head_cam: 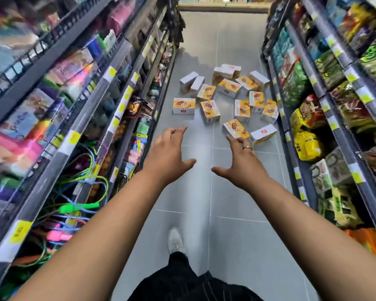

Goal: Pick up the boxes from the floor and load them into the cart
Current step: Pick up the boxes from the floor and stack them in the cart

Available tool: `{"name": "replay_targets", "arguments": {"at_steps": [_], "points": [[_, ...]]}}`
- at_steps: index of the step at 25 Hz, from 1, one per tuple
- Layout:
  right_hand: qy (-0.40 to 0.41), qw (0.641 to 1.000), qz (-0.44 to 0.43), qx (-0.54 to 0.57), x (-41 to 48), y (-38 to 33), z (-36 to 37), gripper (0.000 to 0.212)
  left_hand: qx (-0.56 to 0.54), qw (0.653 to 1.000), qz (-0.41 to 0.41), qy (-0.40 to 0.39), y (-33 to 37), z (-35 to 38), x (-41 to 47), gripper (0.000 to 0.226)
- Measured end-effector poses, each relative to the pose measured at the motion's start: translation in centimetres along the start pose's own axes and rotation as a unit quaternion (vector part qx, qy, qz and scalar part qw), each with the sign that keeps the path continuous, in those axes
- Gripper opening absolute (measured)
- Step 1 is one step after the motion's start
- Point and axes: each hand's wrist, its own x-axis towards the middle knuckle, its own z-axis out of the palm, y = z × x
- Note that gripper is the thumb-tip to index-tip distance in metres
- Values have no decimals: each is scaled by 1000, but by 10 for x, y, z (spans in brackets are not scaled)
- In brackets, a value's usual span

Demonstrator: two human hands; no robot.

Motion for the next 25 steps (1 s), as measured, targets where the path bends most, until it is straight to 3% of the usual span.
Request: {"name": "replay_targets", "arguments": {"at_steps": [5, 13, 17, 25], "points": [[31, 996, 83, -3, 92, 29, -22, 103, 14, 995, 70, -65, 15, 22, 134, 89], [69, 980, 182, 37, 199, 142, -79, 104, 20, 975, 188, -117, 112, 80, 308, 90], [57, 981, 183, 43, 261, 225, -116, 103, 3, 975, 177, -136, 174, 127, 384, 88], [-42, 982, 183, 2, 370, 353, -180, 105, -13, 976, 130, -174, 255, 200, 498, 85]]}}
